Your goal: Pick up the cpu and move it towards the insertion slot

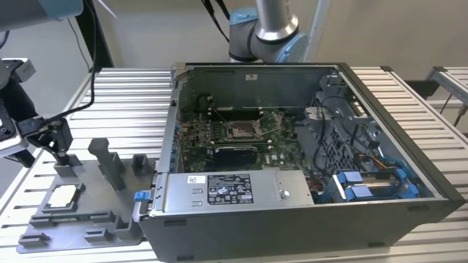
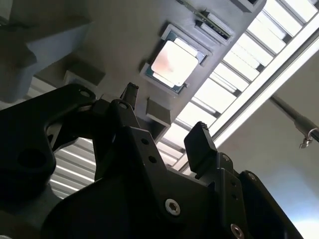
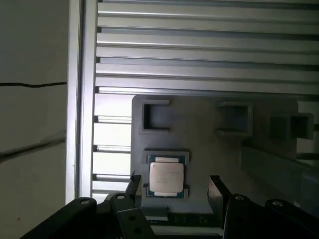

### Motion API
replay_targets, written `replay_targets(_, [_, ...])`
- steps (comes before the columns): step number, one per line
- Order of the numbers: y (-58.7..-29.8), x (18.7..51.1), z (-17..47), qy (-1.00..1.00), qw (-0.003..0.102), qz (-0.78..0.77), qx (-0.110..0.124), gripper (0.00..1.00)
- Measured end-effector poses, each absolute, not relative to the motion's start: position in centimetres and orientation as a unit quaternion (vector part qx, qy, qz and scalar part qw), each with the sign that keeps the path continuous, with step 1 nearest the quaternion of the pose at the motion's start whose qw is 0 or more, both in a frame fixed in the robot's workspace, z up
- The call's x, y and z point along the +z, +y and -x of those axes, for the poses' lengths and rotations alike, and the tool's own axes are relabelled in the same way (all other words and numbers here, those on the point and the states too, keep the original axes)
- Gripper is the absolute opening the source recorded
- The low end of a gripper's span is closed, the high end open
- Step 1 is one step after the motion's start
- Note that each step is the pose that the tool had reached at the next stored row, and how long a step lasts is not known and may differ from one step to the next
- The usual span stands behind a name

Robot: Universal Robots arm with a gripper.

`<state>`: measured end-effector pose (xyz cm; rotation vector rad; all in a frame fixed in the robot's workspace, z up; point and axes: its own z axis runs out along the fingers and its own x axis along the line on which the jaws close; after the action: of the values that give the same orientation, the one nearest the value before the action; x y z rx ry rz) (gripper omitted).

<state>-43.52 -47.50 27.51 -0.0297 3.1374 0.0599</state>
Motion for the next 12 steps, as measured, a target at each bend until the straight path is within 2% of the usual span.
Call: replay_targets(12, [-48.7,26.3,43.5,1.0,0.002,0.003,0.019,1.0])
